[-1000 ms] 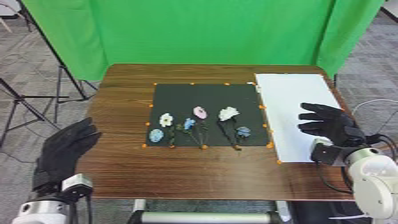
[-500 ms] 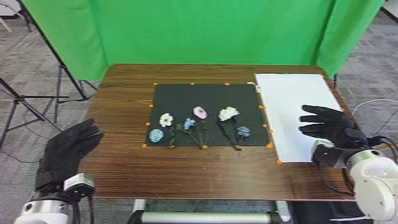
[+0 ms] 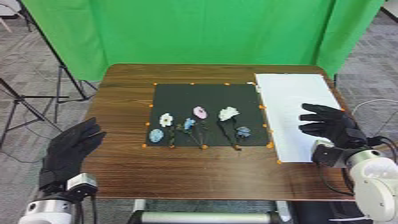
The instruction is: Arrange flowers
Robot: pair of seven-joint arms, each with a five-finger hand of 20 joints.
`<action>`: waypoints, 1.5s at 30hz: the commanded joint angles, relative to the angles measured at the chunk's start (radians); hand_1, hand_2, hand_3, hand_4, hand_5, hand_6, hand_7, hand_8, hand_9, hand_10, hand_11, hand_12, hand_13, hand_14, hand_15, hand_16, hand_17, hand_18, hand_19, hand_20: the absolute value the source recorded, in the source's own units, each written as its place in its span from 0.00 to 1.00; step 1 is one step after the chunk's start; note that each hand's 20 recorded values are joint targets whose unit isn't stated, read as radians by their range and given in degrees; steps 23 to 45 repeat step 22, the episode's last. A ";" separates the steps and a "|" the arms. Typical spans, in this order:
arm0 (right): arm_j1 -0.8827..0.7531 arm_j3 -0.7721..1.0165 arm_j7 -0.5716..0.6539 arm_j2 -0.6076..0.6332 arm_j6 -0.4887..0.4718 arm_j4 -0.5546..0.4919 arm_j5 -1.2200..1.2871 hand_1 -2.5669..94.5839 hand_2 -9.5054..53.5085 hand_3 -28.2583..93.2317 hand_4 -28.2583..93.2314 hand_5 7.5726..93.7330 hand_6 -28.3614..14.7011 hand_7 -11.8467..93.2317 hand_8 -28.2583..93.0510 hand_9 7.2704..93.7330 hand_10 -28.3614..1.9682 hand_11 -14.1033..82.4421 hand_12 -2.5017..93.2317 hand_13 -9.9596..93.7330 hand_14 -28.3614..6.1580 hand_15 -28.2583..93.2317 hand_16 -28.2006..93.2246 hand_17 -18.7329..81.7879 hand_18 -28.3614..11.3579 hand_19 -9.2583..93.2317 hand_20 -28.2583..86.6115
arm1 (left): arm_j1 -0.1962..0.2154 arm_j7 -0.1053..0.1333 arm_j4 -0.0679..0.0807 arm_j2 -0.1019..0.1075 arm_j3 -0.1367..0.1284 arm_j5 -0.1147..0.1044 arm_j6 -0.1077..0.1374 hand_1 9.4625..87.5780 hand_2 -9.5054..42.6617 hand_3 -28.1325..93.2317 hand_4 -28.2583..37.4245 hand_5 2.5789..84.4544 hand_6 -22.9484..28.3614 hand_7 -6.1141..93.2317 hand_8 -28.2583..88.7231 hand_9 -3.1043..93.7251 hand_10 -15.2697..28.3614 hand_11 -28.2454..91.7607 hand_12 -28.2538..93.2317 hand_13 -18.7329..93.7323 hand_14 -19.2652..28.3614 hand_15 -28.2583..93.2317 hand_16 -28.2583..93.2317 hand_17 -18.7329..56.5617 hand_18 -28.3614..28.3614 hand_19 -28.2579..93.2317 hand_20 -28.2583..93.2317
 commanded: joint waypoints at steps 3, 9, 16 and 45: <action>-0.010 -0.001 -0.042 0.000 0.007 -0.004 0.011 0.24 0.31 0.96 0.01 0.51 0.62 0.30 0.12 0.54 0.41 0.32 0.18 0.51 0.29 0.61 0.32 0.33 0.19 0.71 0.39 | -0.008 0.037 0.009 0.002 0.019 -0.021 -0.004 0.22 0.25 0.91 0.11 0.51 0.69 0.24 0.15 0.40 0.81 0.50 0.30 0.38 0.96 0.73 0.12 0.12 0.89 0.71 0.29; -0.010 -0.006 -0.048 0.002 -0.009 -0.002 0.012 0.24 0.31 0.96 0.01 0.51 0.62 0.30 0.12 0.54 0.41 0.32 0.18 0.51 0.29 0.61 0.32 0.33 0.19 0.71 0.39 | -0.020 0.046 0.014 0.009 0.030 -0.026 0.000 0.22 0.25 0.91 0.11 0.51 0.69 0.24 0.15 0.40 0.81 0.50 0.30 0.38 0.96 0.73 0.12 0.12 0.89 0.71 0.29; -0.013 -0.009 -0.047 -0.002 -0.015 -0.003 0.013 0.24 0.31 0.96 0.01 0.52 0.62 0.30 0.12 0.54 0.41 0.32 0.18 0.51 0.29 0.61 0.32 0.33 0.19 0.71 0.39 | -0.020 0.032 0.014 0.002 0.022 -0.015 -0.008 0.23 0.25 0.91 0.11 0.51 0.68 0.24 0.15 0.41 0.81 0.50 0.30 0.38 0.96 0.73 0.12 0.12 0.88 0.71 0.29; -0.016 -0.006 -0.049 0.003 -0.019 -0.003 0.013 0.24 0.31 0.96 0.01 0.52 0.62 0.30 0.12 0.54 0.41 0.32 0.18 0.51 0.29 0.61 0.32 0.33 0.19 0.71 0.39 | -0.018 0.038 0.015 0.001 0.029 -0.019 -0.008 0.23 0.25 0.91 0.11 0.50 0.68 0.24 0.15 0.41 0.82 0.50 0.30 0.38 0.96 0.74 0.12 0.12 0.88 0.71 0.29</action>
